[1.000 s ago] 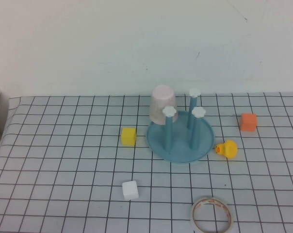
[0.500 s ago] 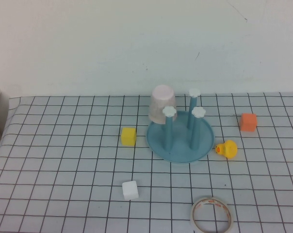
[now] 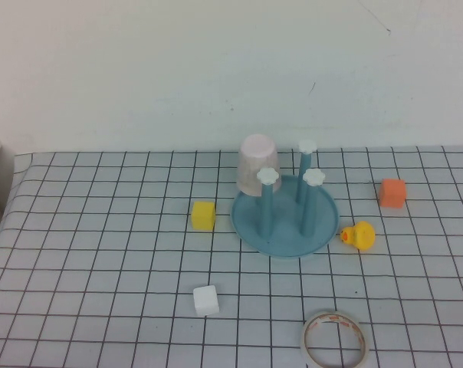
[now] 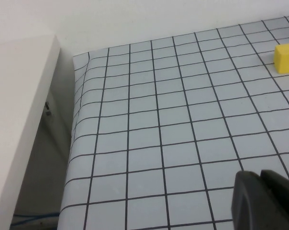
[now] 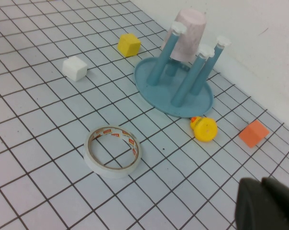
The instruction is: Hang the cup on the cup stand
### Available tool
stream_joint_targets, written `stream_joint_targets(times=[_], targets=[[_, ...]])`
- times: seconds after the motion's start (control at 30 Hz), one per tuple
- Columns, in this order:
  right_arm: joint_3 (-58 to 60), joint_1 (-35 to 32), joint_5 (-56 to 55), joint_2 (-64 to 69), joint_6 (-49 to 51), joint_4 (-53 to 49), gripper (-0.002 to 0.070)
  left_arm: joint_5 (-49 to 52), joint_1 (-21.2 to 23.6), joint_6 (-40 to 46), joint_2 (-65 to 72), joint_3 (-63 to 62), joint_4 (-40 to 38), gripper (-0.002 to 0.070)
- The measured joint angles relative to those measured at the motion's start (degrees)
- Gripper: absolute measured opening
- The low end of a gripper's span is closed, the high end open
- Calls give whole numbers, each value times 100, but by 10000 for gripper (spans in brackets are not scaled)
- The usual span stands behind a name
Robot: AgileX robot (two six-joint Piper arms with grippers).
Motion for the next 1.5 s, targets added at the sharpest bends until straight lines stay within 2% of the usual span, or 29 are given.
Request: stream_joint_targets(times=[0.37,1.07,1.23,1.5], targets=[[0,0,0,0,0,0,-1,0,-237,-534,0,0,-13,0],[0,-56,-45,-23,0,-41,-1,-9,-237,-584,0,0,-13,0],[337,-1015,-1147,-142,0,-30,-1,-9,-237,-584,0,0,-21,0],[1851,-3258,-4114,-142,23,-30,-1,-9,-237,-584,0,0,-21,0]])
